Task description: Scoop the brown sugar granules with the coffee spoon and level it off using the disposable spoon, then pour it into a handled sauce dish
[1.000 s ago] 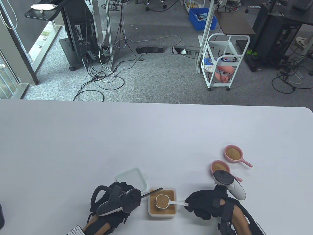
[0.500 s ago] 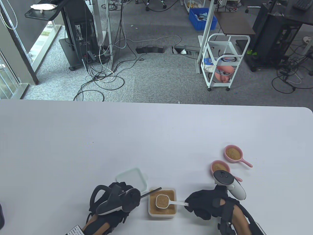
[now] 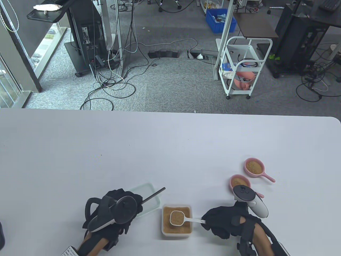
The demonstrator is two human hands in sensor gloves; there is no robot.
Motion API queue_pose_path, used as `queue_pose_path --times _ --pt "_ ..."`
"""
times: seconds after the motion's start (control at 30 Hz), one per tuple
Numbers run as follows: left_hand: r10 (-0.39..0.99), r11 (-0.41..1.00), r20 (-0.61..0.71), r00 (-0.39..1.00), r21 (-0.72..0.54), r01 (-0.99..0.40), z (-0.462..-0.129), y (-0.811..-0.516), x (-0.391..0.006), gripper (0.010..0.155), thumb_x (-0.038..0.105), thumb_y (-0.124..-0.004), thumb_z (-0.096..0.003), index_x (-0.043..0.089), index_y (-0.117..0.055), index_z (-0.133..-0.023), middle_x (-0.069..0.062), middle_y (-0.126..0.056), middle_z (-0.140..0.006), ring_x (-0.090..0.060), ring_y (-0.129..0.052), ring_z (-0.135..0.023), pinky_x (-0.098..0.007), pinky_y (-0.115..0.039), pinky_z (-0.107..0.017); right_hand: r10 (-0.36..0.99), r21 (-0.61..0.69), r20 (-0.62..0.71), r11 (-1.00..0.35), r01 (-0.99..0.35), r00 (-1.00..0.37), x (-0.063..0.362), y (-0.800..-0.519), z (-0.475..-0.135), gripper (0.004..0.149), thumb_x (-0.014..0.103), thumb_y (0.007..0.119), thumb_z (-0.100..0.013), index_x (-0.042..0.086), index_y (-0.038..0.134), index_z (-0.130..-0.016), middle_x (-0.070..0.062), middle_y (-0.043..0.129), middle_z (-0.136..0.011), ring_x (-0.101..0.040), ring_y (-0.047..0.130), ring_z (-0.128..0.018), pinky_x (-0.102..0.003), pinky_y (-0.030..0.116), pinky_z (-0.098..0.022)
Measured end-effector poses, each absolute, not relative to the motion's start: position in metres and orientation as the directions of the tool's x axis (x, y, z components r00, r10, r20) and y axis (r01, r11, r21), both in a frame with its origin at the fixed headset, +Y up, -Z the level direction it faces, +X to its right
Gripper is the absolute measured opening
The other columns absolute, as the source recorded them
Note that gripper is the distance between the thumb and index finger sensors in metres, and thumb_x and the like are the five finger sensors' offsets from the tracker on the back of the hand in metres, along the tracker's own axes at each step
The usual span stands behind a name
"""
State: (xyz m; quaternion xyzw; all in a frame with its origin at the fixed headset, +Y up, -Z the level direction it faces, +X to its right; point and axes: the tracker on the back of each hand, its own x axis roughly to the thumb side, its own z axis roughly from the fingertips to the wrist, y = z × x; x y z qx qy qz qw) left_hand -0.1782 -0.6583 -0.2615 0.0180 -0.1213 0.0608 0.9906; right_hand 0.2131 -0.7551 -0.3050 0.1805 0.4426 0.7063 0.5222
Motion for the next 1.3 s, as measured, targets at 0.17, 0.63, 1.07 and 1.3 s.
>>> queue_pose_path --times 0.17,0.63,1.07,1.3 --pt "0.166 0.984 0.12 0.979 0.04 -0.172 -0.27 -0.654 -0.214 0.042 0.055 -0.083 -0.0437 0.044 -0.089 -0.084 0.016 -0.099 -0.076 -0.013 -0.102 -0.073 -0.045 -0.076 -0.072 0.893 0.814 -0.204 -0.072 -0.577 -0.4 0.213 -0.755 -0.305 0.045 0.035 0.075 -0.053 0.007 0.084 -0.086 0.001 0.096 -0.043 -0.022 0.093 -0.021 -0.052 0.077 -0.041" --pt "0.062 0.977 -0.108 0.992 -0.195 -0.082 -0.307 -0.706 -0.255 0.042 0.055 -0.084 -0.0439 0.044 -0.09 -0.083 0.015 -0.099 -0.077 -0.014 -0.102 -0.075 -0.046 -0.076 -0.072 0.892 0.814 -0.199 -0.08 -0.576 -0.406 0.213 -0.756 -0.305 0.045 0.035 0.075 -0.053 0.007 0.084 -0.086 0.001 0.096 -0.043 -0.022 0.093 -0.021 -0.052 0.077 -0.041" --pt "-0.044 0.953 -0.112 0.993 -0.304 0.008 -0.317 -0.728 -0.249 0.042 0.056 -0.083 -0.0448 0.044 -0.09 -0.084 0.016 -0.094 -0.084 -0.018 -0.097 -0.082 -0.047 -0.072 -0.074 0.889 0.815 -0.199 -0.084 -0.574 -0.413 0.213 -0.756 -0.304 0.045 0.035 0.075 -0.053 0.007 0.084 -0.086 0.001 0.096 -0.043 -0.022 0.093 -0.021 -0.052 0.077 -0.041" --pt "-0.066 0.955 -0.123 0.99 -0.295 0.027 -0.316 -0.728 -0.248 0.042 0.057 -0.082 -0.045 0.044 -0.088 -0.085 0.016 -0.093 -0.085 -0.016 -0.096 -0.083 -0.048 -0.072 -0.075 0.886 0.816 -0.2 -0.086 -0.571 -0.419 0.213 -0.756 -0.304 0.045 0.035 0.075 -0.053 0.007 0.084 -0.086 0.001 0.096 -0.043 -0.022 0.093 -0.021 -0.052 0.077 -0.041"
